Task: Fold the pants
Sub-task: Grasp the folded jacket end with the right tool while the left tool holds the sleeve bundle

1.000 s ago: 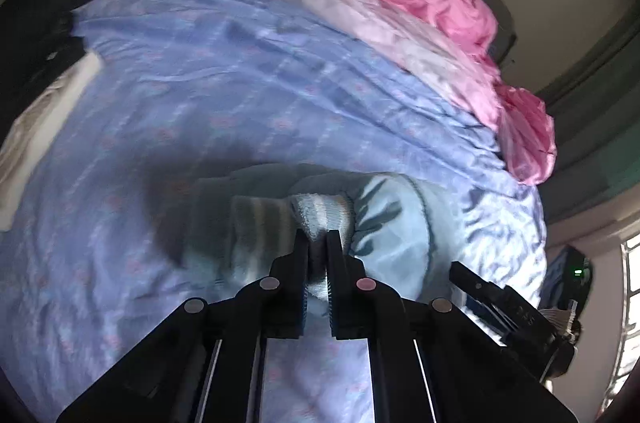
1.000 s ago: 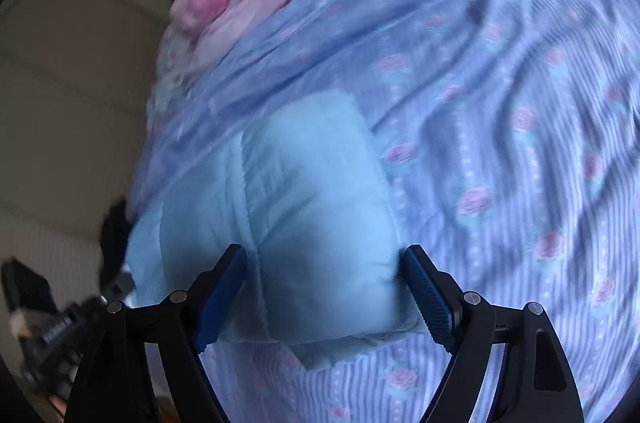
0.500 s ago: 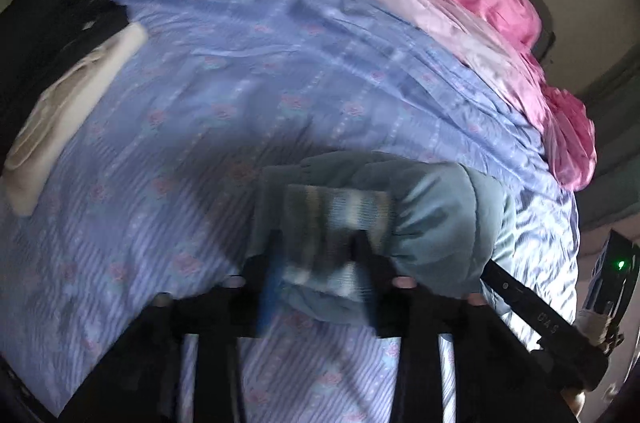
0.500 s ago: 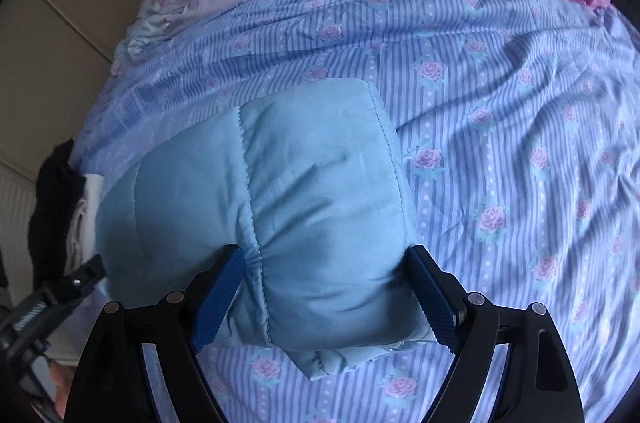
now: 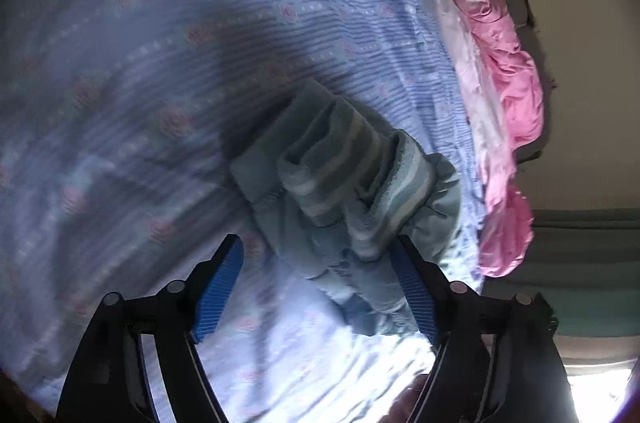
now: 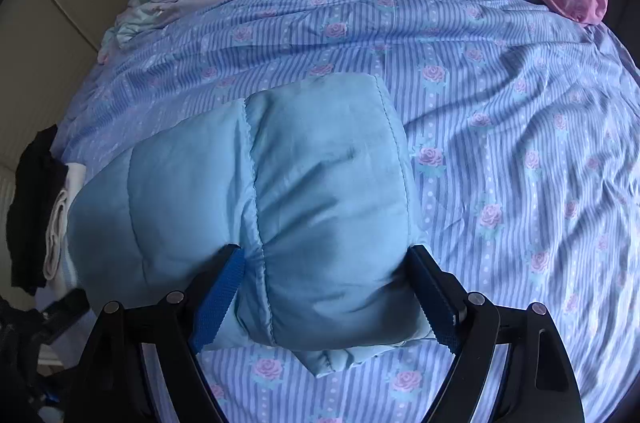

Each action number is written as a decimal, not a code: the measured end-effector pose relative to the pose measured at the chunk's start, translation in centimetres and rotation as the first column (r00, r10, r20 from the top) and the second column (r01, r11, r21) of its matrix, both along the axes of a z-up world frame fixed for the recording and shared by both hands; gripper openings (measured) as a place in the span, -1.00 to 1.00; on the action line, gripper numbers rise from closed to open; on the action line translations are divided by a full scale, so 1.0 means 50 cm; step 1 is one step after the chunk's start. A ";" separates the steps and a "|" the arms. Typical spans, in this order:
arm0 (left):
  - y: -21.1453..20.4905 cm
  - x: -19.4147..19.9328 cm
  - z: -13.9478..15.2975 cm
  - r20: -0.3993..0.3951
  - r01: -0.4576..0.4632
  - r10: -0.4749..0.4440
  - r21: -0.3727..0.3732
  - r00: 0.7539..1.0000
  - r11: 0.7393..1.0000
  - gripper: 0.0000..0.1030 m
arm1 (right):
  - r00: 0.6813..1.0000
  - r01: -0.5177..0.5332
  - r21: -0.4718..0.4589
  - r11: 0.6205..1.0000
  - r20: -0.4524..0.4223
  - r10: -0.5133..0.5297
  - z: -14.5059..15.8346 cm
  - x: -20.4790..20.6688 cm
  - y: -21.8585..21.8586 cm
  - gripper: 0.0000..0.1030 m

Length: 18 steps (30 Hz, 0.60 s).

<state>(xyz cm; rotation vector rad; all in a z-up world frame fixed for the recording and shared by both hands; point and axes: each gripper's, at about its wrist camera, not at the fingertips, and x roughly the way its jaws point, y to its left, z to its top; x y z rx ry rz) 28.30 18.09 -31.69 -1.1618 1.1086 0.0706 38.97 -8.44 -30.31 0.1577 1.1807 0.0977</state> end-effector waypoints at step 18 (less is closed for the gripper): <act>-0.003 0.064 -0.066 0.024 0.006 -0.007 0.010 1.000 1.000 0.83 | 1.000 -0.009 0.050 0.999 -0.010 0.009 -0.005 0.010 -0.015 0.71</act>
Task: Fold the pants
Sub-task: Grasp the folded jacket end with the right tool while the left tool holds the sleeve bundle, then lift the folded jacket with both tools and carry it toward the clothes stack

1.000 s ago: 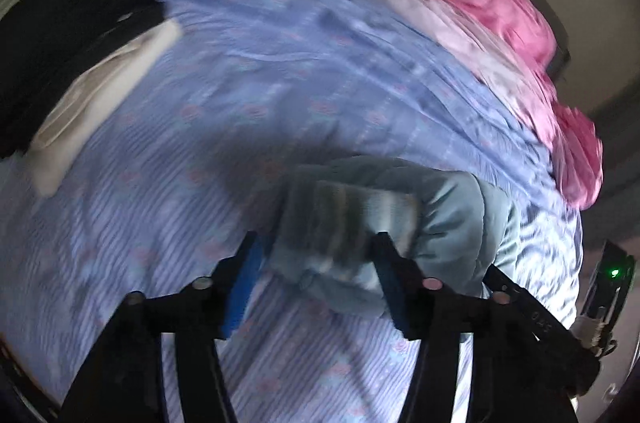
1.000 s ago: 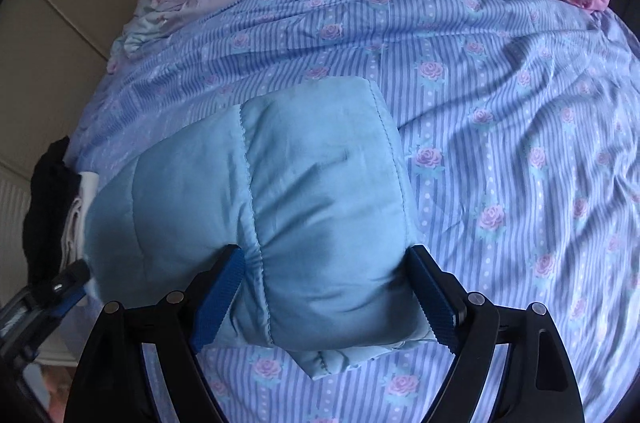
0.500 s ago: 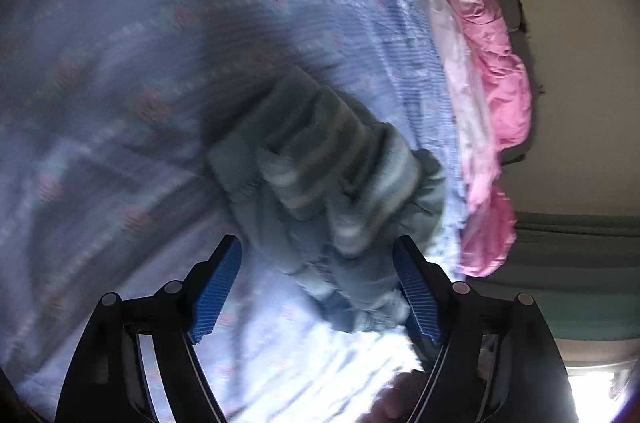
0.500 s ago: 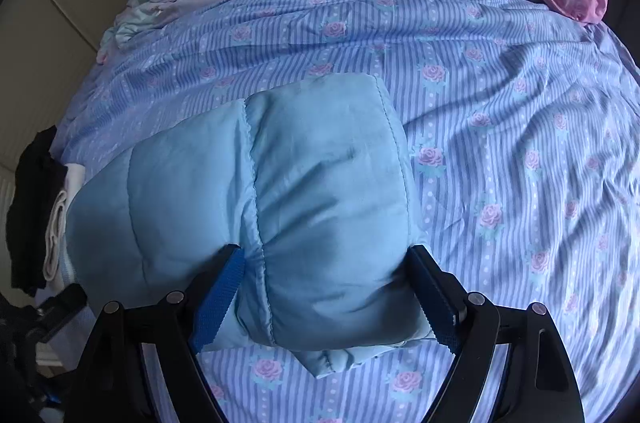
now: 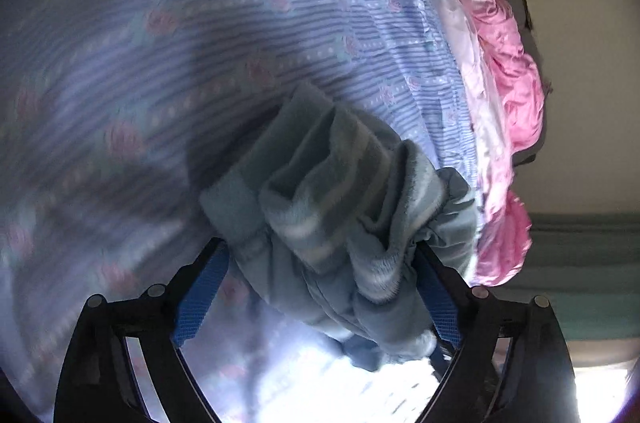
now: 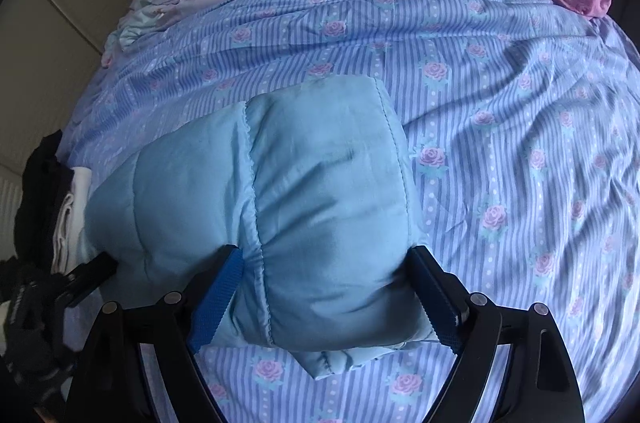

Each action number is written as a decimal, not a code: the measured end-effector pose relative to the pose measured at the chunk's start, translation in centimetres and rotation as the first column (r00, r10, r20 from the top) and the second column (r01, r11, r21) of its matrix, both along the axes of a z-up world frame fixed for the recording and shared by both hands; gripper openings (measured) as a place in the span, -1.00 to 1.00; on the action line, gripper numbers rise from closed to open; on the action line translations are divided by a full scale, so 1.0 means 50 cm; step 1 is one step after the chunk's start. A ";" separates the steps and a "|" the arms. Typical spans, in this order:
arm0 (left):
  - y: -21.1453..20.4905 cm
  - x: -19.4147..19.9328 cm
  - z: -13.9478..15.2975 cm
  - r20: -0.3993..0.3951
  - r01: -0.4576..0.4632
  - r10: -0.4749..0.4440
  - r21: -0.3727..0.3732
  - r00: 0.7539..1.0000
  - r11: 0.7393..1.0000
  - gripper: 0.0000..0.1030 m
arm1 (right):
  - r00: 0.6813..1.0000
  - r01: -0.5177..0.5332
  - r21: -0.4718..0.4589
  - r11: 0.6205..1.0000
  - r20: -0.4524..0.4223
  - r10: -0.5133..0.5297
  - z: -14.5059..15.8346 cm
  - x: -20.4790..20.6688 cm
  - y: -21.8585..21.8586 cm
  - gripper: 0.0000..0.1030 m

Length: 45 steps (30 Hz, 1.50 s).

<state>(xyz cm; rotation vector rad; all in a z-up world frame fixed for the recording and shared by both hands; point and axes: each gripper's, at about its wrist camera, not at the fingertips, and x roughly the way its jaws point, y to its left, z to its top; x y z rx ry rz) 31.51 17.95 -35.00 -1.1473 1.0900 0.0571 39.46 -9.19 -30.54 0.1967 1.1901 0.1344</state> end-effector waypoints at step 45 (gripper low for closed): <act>0.000 -0.101 0.293 0.253 0.071 -0.094 0.096 0.963 0.993 0.08 | 0.987 -0.050 0.301 0.952 0.161 0.001 0.247 -0.125 -0.034 0.02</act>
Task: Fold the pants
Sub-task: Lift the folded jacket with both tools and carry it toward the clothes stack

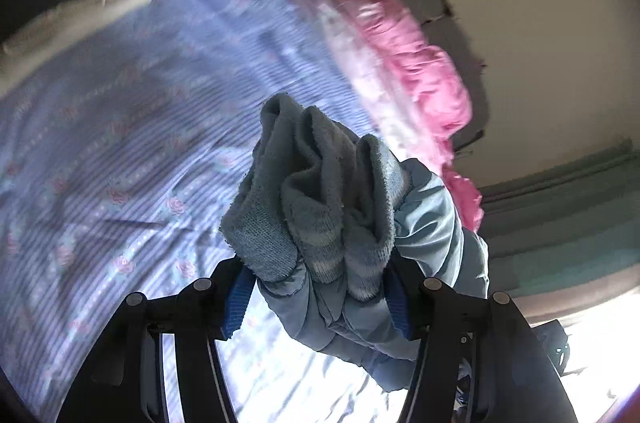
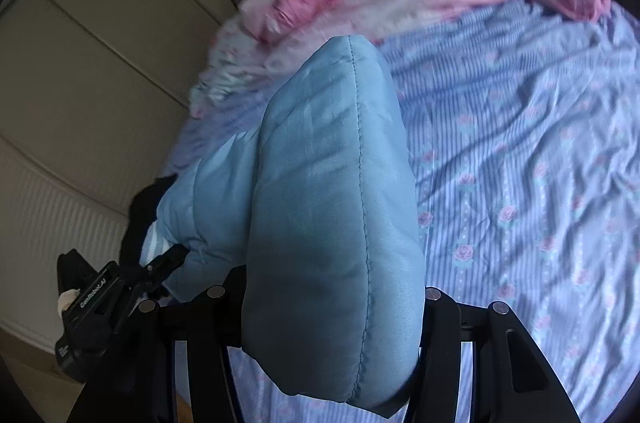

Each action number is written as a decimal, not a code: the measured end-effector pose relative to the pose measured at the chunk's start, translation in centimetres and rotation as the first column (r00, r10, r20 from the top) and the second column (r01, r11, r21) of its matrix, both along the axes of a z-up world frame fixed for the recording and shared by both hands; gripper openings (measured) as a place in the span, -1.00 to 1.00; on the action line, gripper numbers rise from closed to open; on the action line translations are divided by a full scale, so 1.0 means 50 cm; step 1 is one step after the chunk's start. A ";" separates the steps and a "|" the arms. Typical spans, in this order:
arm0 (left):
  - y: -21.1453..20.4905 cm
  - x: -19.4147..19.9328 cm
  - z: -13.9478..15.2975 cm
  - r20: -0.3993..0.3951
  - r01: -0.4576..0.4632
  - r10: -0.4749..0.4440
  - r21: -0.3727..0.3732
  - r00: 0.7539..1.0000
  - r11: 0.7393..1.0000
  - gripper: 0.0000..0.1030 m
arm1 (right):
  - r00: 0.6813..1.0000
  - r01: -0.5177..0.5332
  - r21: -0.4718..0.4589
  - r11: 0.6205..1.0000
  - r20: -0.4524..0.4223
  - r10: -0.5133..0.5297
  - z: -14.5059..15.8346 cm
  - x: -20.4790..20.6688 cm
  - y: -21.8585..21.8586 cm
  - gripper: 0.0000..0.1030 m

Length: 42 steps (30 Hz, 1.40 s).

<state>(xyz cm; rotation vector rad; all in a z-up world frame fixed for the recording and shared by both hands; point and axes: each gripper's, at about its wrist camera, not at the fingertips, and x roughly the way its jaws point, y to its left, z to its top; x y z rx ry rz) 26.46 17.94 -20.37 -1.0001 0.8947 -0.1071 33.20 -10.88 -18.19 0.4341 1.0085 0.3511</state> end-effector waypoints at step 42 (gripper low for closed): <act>0.496 -0.212 0.389 0.341 0.047 -0.124 0.226 0.932 0.973 0.08 | 0.929 -0.017 0.112 0.994 0.368 -0.026 0.371 -0.307 0.448 0.03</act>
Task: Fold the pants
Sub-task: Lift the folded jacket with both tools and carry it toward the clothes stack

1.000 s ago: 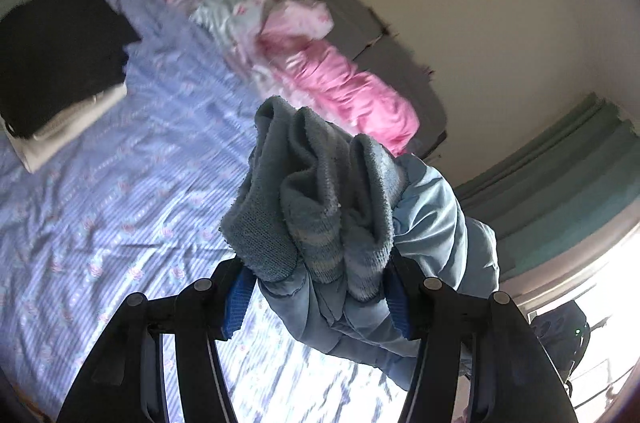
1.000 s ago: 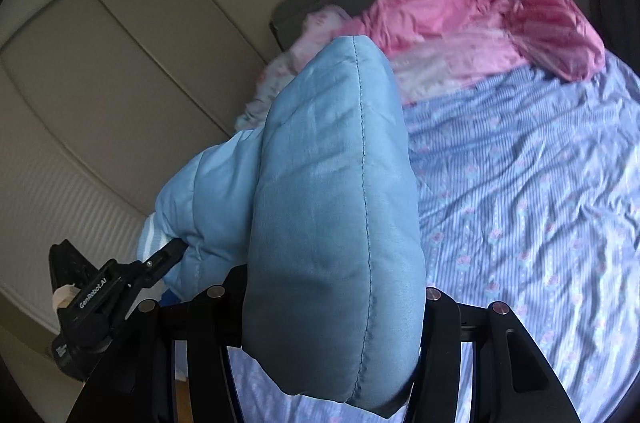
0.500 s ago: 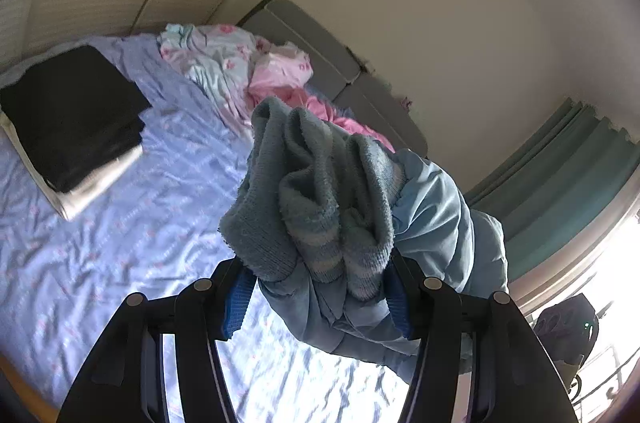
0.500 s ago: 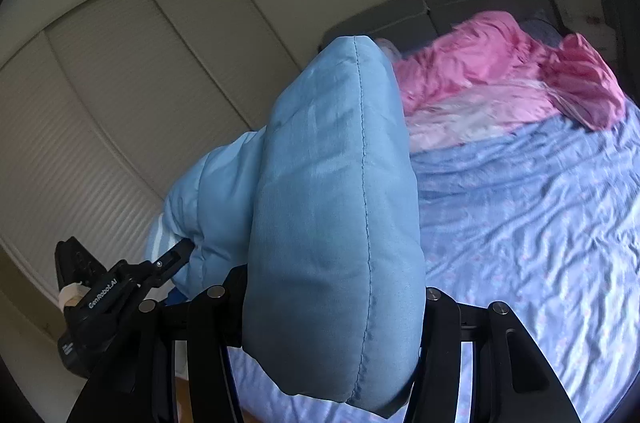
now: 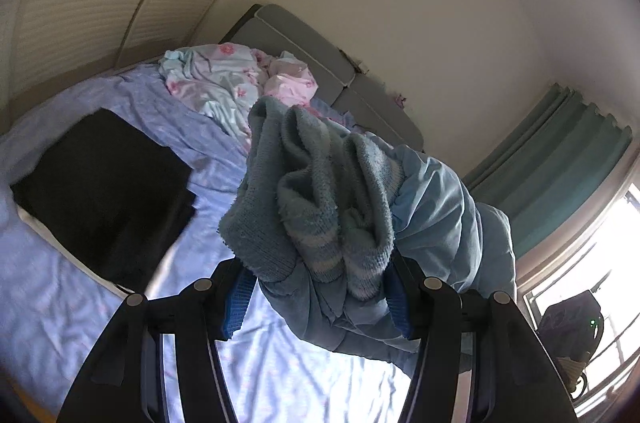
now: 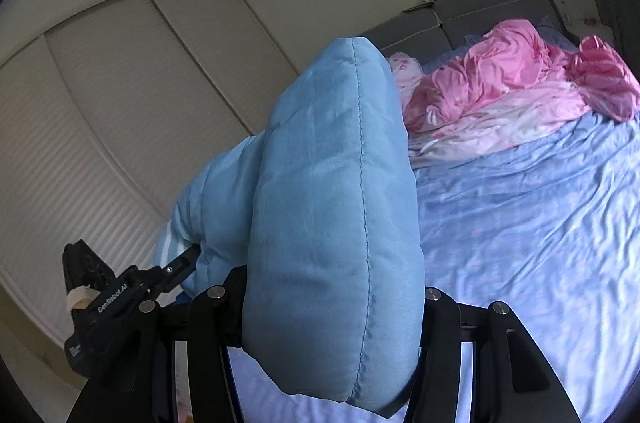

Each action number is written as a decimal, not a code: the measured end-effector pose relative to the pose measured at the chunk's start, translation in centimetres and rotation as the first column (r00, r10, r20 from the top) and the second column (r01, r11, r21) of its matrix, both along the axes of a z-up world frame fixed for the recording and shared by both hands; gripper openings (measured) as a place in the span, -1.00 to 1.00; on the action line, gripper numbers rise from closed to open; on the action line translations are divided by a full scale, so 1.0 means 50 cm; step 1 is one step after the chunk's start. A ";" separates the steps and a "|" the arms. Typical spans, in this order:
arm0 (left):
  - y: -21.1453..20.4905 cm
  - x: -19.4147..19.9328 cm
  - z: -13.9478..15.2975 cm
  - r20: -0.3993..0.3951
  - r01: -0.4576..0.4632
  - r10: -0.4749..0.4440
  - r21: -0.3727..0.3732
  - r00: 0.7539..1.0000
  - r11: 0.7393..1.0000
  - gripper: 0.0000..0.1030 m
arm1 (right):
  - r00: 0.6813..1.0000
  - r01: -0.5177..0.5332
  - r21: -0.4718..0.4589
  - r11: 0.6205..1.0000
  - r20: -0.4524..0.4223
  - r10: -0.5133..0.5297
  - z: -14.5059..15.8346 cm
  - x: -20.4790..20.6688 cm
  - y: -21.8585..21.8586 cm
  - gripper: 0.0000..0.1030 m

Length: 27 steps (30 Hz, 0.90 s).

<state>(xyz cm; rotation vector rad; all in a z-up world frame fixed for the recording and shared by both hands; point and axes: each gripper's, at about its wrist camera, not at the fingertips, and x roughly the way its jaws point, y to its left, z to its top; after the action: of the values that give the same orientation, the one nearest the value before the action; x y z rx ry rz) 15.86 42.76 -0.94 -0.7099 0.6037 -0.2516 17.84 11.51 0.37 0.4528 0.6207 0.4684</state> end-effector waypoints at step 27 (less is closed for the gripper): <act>0.393 0.162 -0.107 -0.102 -0.106 0.108 0.026 0.989 0.994 0.08 | 0.986 -0.117 -0.024 0.993 -0.124 0.113 -0.084 0.197 0.426 0.03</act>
<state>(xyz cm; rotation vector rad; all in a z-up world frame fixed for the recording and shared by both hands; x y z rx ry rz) 23.96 62.42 -6.32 -0.7359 0.6636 -0.1094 27.71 32.79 -3.81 0.4192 0.7750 0.5426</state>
